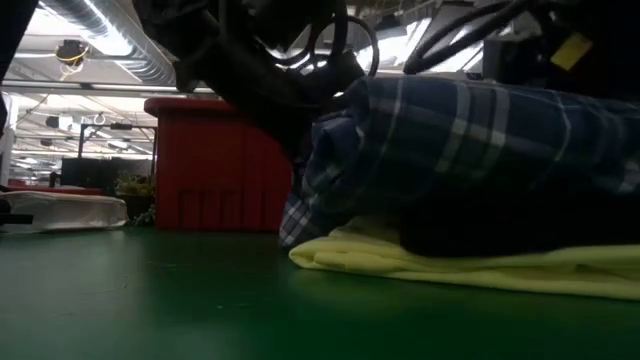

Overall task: Fold Laundry from Bin
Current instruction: Stack the blue shirt on top of the black underwear shorts

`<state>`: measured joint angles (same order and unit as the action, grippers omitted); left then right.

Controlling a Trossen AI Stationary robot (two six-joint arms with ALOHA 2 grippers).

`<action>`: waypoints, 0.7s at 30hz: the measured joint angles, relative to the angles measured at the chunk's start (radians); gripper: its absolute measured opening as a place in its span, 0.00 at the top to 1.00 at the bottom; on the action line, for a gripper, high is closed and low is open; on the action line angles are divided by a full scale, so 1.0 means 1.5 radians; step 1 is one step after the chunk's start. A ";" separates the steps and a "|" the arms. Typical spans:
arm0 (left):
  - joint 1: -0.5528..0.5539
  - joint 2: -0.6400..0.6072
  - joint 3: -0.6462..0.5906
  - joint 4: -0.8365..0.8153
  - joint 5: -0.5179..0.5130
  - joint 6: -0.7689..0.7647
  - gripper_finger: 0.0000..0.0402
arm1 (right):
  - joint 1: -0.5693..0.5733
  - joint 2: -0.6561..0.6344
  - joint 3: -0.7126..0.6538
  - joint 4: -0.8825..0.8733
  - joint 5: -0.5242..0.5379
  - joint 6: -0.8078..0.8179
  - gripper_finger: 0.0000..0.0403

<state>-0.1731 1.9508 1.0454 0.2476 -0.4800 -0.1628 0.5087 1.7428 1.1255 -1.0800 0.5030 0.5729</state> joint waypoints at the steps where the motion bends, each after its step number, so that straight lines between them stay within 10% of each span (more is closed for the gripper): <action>1: 0.000 0.002 0.001 -0.007 -0.001 -0.008 0.66 | 0.000 0.000 -0.006 0.003 -0.004 0.010 0.42; 21: 0.000 -0.154 -0.001 -0.058 0.002 0.008 0.66 | 0.001 0.001 0.194 -0.162 -0.021 -0.007 0.42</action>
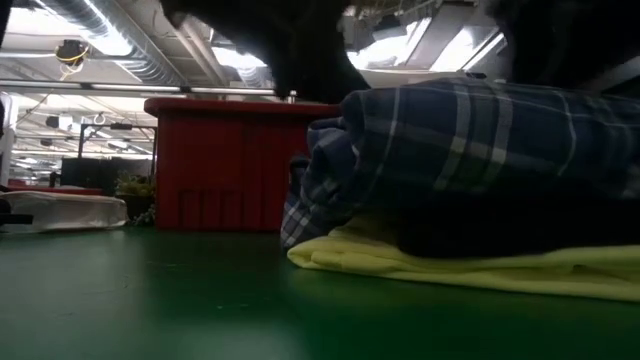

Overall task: Fold Laundry from Bin
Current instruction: Stack the blue shirt on top of the black underwear shorts

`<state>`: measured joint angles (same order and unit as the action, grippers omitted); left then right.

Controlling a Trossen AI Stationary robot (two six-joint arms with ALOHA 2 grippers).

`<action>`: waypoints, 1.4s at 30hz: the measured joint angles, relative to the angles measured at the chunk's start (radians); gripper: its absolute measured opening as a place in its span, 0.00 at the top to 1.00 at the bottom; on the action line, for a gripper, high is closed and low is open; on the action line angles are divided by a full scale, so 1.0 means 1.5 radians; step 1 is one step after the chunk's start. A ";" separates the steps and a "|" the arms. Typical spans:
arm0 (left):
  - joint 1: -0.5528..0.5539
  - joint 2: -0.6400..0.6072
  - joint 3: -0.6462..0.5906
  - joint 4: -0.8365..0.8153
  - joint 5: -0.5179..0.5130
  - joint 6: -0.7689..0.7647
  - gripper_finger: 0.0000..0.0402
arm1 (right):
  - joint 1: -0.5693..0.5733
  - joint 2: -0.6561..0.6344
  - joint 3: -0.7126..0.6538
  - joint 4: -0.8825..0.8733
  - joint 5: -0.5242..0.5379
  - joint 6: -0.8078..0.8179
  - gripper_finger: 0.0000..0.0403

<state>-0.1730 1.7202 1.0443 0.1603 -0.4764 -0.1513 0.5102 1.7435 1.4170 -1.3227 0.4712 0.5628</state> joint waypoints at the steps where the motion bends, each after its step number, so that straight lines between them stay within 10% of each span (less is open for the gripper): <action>1: 0.000 -0.016 0.000 -0.011 0.000 0.008 0.66 | 0.000 0.000 0.016 0.005 0.002 -0.014 0.42; 17: -0.005 -0.176 0.000 -0.165 -0.006 0.021 0.66 | 0.000 0.068 0.049 0.296 0.015 -0.174 0.42; 42: -0.009 -0.176 0.000 -0.171 -0.006 0.021 0.66 | -0.097 0.177 0.048 0.061 0.017 -0.255 0.42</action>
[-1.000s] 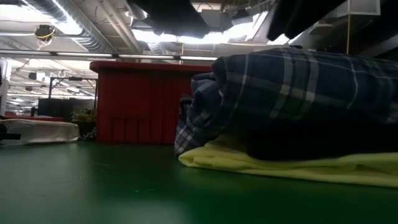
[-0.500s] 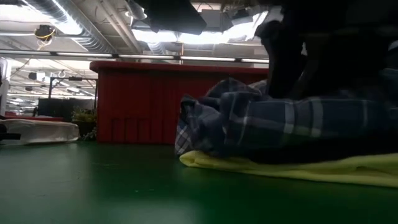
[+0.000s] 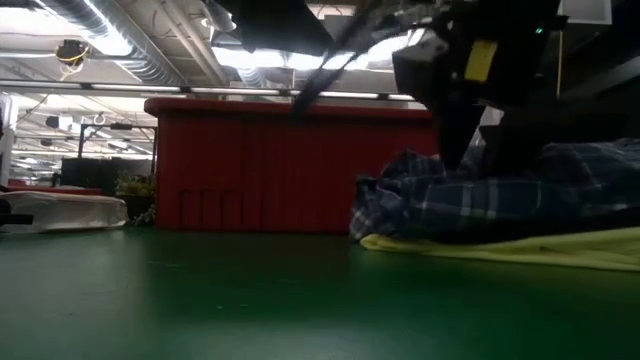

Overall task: Fold Laundry from Bin
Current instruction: Stack the blue shirt on top of the black underwear shorts, then fold the blue pants on top of the blue shirt

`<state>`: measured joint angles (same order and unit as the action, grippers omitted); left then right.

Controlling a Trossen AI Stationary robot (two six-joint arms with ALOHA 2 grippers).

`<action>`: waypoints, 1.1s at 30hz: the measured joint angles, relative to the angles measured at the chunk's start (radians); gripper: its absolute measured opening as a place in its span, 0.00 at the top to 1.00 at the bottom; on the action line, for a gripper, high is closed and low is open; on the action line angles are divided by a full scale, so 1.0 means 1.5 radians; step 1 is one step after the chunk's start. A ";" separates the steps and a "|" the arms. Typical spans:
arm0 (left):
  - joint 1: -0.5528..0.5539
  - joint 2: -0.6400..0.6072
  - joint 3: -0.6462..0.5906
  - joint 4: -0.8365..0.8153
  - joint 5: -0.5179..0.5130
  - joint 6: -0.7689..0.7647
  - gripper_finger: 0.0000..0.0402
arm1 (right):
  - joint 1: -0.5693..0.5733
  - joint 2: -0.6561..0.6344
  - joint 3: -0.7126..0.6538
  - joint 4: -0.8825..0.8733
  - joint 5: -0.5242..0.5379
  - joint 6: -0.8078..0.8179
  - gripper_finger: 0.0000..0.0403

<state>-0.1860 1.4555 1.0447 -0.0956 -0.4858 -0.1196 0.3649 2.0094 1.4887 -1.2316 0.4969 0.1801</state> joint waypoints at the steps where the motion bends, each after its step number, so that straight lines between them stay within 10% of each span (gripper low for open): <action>1: 0.000 0.000 0.000 0.000 0.000 0.000 0.66 | -0.006 0.000 0.000 -0.014 0.006 -0.005 0.42; 17: -0.002 -0.174 0.000 -0.057 -0.008 0.012 0.66 | -0.039 -0.092 0.067 -0.073 0.028 -0.108 0.42; 33: -0.051 -0.337 0.000 -0.128 -0.007 0.012 0.66 | -0.129 -0.118 0.399 -0.099 0.260 -0.410 0.42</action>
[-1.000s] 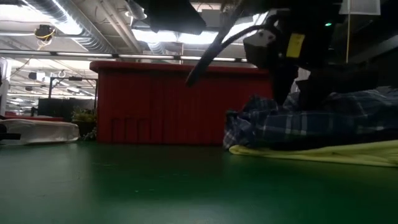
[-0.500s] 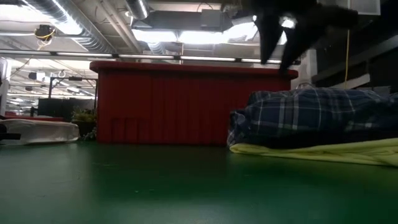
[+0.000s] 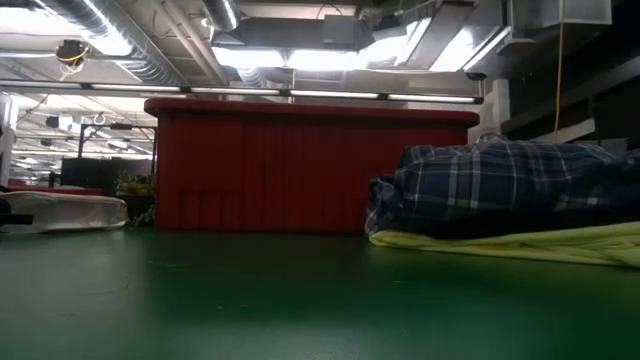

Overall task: Fold Laundry from Bin
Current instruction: Fold the blue pants on top of the blue shirt

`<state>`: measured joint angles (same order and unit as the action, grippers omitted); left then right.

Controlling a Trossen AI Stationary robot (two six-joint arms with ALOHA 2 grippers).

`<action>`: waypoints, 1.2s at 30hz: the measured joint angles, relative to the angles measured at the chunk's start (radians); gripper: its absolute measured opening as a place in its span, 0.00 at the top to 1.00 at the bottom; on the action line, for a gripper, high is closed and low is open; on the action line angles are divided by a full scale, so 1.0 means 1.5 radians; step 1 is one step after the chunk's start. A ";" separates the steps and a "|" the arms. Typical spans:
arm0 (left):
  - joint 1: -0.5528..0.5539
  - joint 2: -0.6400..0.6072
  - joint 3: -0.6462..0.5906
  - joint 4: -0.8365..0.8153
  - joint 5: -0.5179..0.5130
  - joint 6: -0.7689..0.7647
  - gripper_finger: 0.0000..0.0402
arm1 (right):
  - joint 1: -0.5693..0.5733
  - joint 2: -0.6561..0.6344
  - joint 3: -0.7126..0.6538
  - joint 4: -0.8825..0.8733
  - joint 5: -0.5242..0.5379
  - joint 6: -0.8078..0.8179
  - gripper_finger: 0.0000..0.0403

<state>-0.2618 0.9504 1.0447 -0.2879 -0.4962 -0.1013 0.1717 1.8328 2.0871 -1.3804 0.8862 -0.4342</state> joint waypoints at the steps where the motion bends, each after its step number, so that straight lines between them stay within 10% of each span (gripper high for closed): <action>1: -0.003 0.000 0.000 0.000 0.000 0.000 0.66 | -0.018 0.000 0.023 0.001 -0.004 -0.017 0.42; 9: -0.017 0.004 0.000 -0.033 0.000 -0.001 0.66 | -0.228 -0.001 0.133 0.004 -0.194 -0.080 0.42; 18: -0.019 0.003 0.000 -0.043 0.000 -0.015 0.66 | -0.448 0.003 0.053 0.081 -0.377 -0.078 0.42; 36: -0.019 0.003 0.000 -0.043 0.000 -0.018 0.66 | -0.578 0.003 -0.232 0.314 -0.506 -0.038 0.42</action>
<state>-0.2909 0.9554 1.0447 -0.3523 -0.4965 -0.1280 -0.6960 1.8370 1.7385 -0.9097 0.1276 -0.4908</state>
